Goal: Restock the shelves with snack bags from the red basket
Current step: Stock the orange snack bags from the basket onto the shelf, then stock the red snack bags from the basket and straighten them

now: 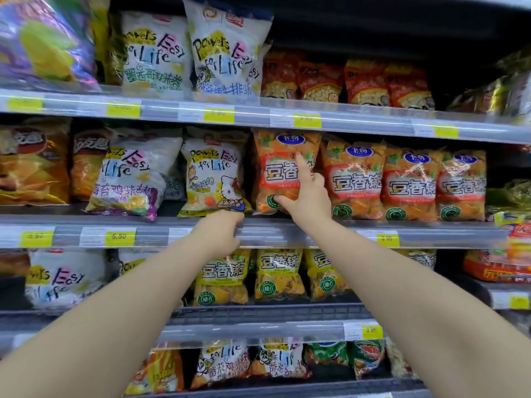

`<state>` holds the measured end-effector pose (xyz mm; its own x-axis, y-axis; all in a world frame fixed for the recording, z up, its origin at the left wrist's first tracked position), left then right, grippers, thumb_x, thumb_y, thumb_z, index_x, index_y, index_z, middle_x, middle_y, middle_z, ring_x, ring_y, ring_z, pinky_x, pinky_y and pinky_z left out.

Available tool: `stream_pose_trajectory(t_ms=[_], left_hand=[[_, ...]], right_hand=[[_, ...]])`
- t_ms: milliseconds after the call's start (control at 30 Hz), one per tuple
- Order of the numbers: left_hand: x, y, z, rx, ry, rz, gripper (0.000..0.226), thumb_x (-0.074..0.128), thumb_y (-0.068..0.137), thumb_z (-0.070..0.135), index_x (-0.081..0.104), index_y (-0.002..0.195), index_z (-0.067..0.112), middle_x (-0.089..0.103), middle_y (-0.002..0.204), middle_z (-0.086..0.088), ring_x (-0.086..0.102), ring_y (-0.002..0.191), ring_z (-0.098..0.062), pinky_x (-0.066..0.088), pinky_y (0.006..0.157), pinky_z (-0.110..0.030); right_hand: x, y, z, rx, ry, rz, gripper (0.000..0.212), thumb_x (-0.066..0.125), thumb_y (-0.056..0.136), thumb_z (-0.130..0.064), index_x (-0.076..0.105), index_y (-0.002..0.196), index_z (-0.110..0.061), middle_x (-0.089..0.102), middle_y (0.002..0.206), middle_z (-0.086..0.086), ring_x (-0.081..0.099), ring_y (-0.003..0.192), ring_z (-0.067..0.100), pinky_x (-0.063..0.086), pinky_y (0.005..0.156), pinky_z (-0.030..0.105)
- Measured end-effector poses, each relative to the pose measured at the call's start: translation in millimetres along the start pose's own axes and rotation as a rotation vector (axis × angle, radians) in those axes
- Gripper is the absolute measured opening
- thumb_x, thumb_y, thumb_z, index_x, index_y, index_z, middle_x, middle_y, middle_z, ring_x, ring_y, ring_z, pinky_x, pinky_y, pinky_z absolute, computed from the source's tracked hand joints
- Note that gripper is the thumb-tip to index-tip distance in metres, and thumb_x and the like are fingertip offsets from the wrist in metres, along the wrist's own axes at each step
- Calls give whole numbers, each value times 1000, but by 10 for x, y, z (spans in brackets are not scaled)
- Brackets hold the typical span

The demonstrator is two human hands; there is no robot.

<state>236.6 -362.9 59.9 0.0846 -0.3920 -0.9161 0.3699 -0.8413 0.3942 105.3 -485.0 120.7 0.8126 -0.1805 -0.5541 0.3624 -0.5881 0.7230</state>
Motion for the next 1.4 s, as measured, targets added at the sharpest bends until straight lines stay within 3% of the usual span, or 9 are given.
stream_pose_trajectory(t_ms=[200, 333, 433, 567, 733, 867, 1000, 1100, 1400], left_hand=[[1, 3, 1, 12, 10, -6, 49, 56, 87, 19, 45, 135, 15, 55, 130, -7, 51, 117, -26, 47, 93, -42], [2, -9, 4, 1, 7, -6, 50, 56, 87, 18, 43, 136, 15, 55, 128, -7, 53, 115, -27, 49, 90, -41], [5, -13, -5, -11, -5, -5, 55, 59, 87, 21, 41, 139, 16, 54, 132, -6, 51, 119, -27, 48, 91, -40], [-50, -41, 21, -27, -76, 41, 59, 59, 87, 25, 40, 142, 16, 50, 139, -6, 48, 124, -26, 47, 92, -37], [-264, -166, 415, 71, -194, 307, 43, 58, 87, 25, 53, 129, 20, 53, 130, -2, 46, 121, -22, 44, 95, -41], [-187, -203, 894, 167, -264, 338, 34, 58, 87, 25, 56, 120, 18, 54, 121, -3, 49, 114, -22, 44, 92, -41], [163, -199, 1407, 234, -355, 253, 27, 58, 86, 21, 59, 112, 16, 54, 116, -4, 51, 107, -22, 44, 87, -37], [650, -263, 1886, 275, -383, 163, 33, 59, 87, 23, 57, 119, 18, 55, 121, -3, 51, 112, -23, 46, 89, -39], [2636, -1076, 3590, 364, -294, -251, 51, 59, 87, 30, 45, 134, 18, 43, 139, -4, 44, 124, -25, 45, 92, -41]], right_hand=[[135, -73, 4, -93, -167, -30, 99, 71, 78, -49, 2, 148, -40, 37, 128, 18, 51, 102, 35, 45, 78, 37], [61, -149, 77, -80, -168, -65, 100, 65, 81, -54, -7, 149, -38, 39, 130, 19, 54, 99, 35, 46, 74, 38], [37, -199, 92, -95, -273, -117, 98, 59, 84, -58, -10, 149, -35, 35, 138, 20, 47, 115, 36, 47, 85, 43], [-104, -255, 95, -106, -333, -93, 87, 55, 85, -59, 5, 151, -32, 12, 156, 15, 17, 141, 34, 28, 109, 47], [-364, -418, 150, -171, -288, -2, 64, 60, 87, -42, 34, 143, -24, 34, 147, 9, 32, 134, 27, 34, 103, 45], [-554, -645, 450, -155, -246, 10, 53, 62, 86, -35, 45, 134, -20, 47, 130, 7, 44, 117, 27, 40, 92, 41], [-786, -975, 989, -99, -273, 1, 43, 61, 86, -32, 51, 124, -15, 51, 117, 8, 48, 106, 28, 43, 83, 40], [-955, -1418, 1614, 1, -323, -43, 39, 62, 84, -33, 53, 118, -16, 53, 111, 7, 51, 102, 28, 43, 77, 38], [-1634, -3422, 3667, 435, -493, -353, 66, 67, 77, -41, 44, 135, -20, 49, 125, 10, 49, 112, 34, 46, 83, 43]])
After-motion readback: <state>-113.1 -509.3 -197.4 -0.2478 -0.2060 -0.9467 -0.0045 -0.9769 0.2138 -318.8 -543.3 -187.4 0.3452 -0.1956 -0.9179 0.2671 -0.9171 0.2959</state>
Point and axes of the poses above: each hand's wrist, its own y-axis towards the middle knuckle, its own x-axis out of the palm, z = x × y, the point moved 10 cm from there along y, towards the middle knuckle
